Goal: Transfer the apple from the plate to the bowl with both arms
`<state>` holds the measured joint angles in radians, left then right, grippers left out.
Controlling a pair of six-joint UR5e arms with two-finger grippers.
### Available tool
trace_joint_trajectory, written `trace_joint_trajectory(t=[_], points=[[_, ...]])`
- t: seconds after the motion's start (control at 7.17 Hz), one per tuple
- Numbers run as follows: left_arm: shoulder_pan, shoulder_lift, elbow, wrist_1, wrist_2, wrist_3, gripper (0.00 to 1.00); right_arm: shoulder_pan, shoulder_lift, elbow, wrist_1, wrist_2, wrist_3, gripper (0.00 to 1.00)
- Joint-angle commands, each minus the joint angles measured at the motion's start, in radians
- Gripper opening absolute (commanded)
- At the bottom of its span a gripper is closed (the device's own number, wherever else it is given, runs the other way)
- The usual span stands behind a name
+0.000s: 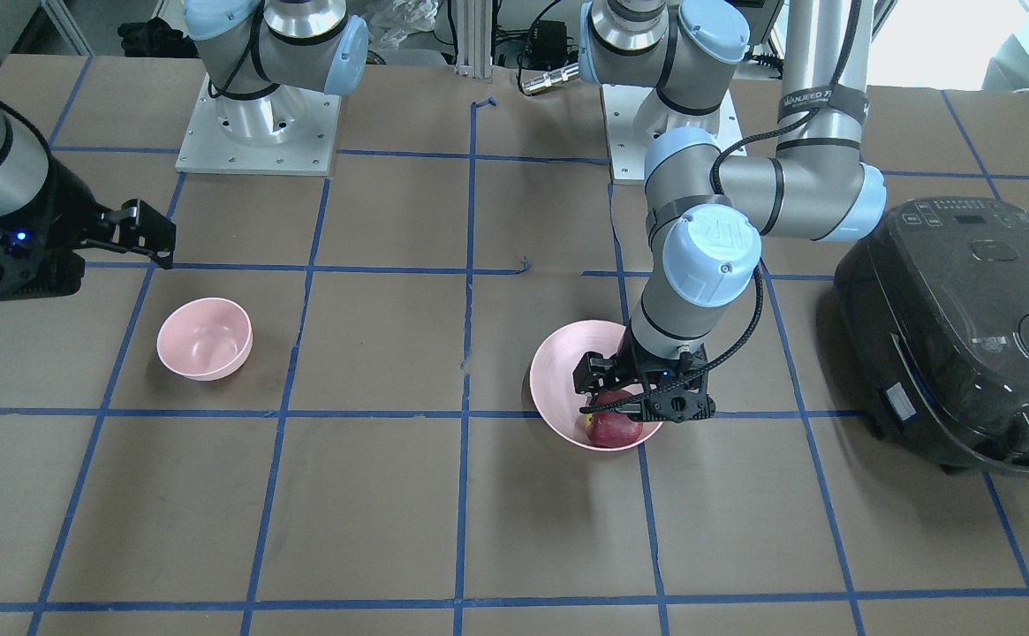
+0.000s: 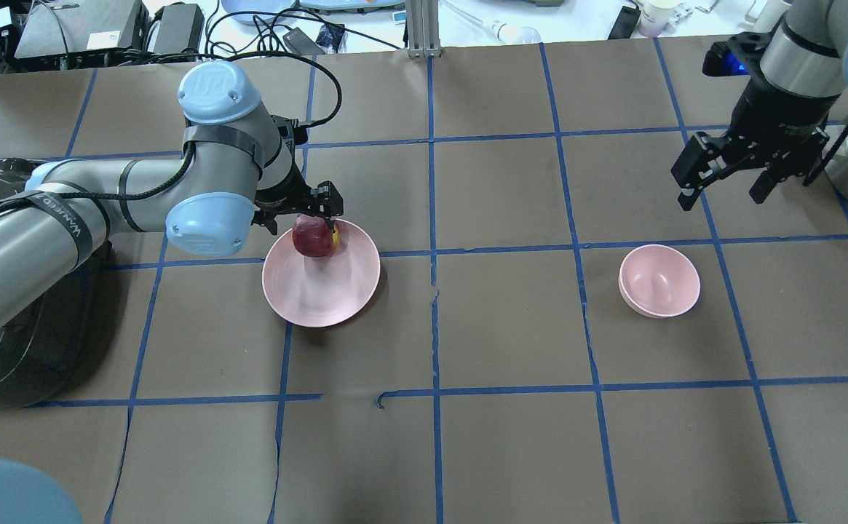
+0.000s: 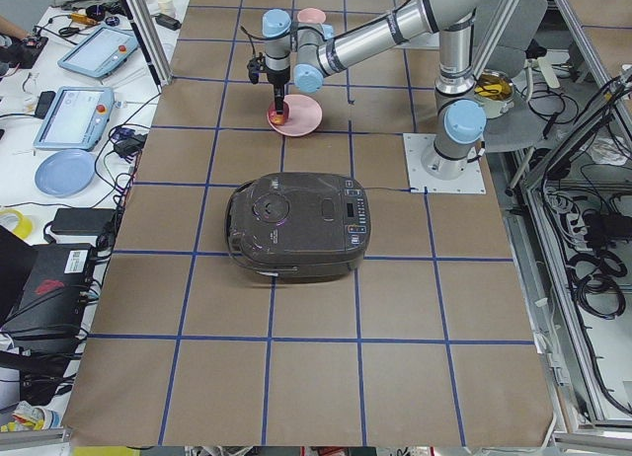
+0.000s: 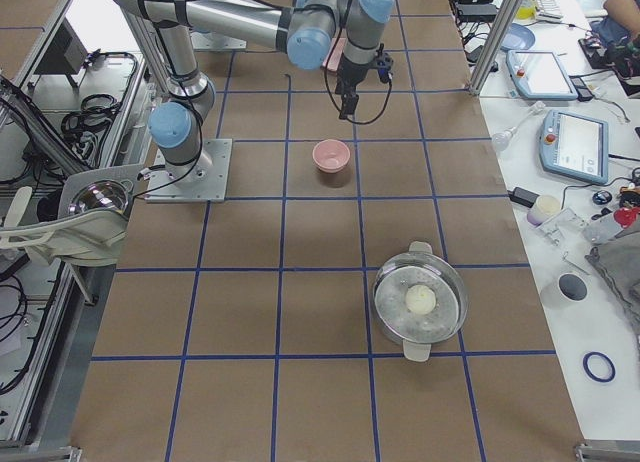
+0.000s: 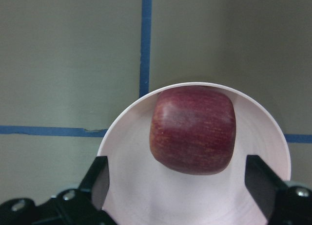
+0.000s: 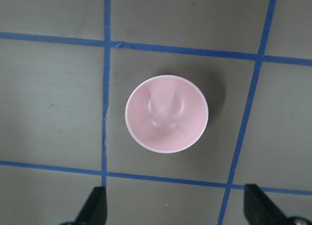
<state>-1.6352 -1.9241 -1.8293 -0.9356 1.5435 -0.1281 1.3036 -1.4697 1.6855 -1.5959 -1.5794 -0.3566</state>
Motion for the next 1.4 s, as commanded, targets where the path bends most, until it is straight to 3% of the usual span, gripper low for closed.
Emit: trace_joint_trajectory(t=[0.0, 0.14, 0.42, 0.56, 0.7, 0.84, 0.98, 1.12, 1.26], points=[[-0.018, -0.042, 0.002, 0.020, 0.033, -0.007, 1.00, -0.049, 0.096, 0.162, -0.274, -0.002, -0.068, 1.00], [-0.020, -0.055, 0.002, 0.044, 0.035, -0.002, 1.00, -0.055, 0.107, 0.225, -0.351, -0.010, -0.084, 1.00], [-0.020, -0.088, 0.002, 0.098, 0.032, -0.008, 1.00, -0.056, 0.168, 0.261, -0.450, -0.017, -0.085, 1.00], [-0.021, -0.099, 0.001, 0.098, 0.033, -0.007, 1.00, -0.061, 0.179, 0.263, -0.449, -0.017, -0.082, 0.92], [-0.021, -0.099, 0.002, 0.097, 0.033, -0.002, 0.93, -0.061, 0.183, 0.279, -0.447, -0.010, -0.079, 0.63], [-0.021, -0.090, 0.002, 0.096, 0.035, 0.001, 0.63, -0.061, 0.183, 0.292, -0.446, -0.007, -0.081, 0.40], [-0.021, -0.081, 0.002, 0.095, 0.037, -0.001, 0.51, -0.061, 0.183, 0.292, -0.441, -0.007, -0.079, 0.10], [-0.020, -0.072, 0.002, 0.095, 0.038, -0.001, 0.40, -0.061, 0.181, 0.292, -0.440, -0.010, -0.081, 0.00], [-0.020, -0.069, 0.004, 0.090, 0.053, 0.004, 0.28, -0.061, 0.181, 0.289, -0.437, -0.014, -0.081, 0.00]])
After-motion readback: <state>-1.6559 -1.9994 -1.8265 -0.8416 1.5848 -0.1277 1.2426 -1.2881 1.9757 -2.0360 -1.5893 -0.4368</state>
